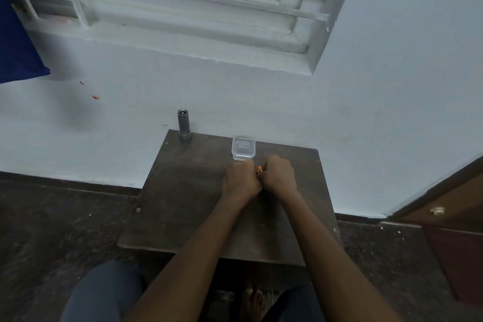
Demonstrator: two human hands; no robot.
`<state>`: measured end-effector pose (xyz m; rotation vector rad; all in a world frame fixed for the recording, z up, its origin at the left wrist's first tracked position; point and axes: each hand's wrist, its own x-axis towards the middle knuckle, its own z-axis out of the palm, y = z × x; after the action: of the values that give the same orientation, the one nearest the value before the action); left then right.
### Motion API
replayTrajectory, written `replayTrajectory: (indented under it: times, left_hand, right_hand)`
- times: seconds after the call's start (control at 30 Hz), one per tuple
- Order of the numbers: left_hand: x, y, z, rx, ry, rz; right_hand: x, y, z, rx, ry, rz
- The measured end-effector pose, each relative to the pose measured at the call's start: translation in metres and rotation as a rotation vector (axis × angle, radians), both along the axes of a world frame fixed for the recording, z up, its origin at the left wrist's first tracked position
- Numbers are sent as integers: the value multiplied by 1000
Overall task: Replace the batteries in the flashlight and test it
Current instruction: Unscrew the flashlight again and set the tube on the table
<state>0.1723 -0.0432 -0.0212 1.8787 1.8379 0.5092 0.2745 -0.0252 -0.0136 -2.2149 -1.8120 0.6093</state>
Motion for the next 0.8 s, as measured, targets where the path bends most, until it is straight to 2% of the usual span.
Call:
replayTrajectory:
  times: [0.1,0.2,0.4,0.53,0.8]
  left_hand:
    - [2,-1,-2,28,45,13]
    - [4,-4,6,83,230,-8]
    - [-8,9,45,430,535,-38]
    - [-18,52,64,246,524,-129]
    - [-23,84,35,131,551,-187]
  right_hand:
    - [1,-3,2,2,-39,19]
    - [1,-7,4,5,-82,50]
    - [-3,-9,8,44,-198,158]
    - [-6,-13,10,69,-288,180]
    - [-1,-13,7,58,-306,214]
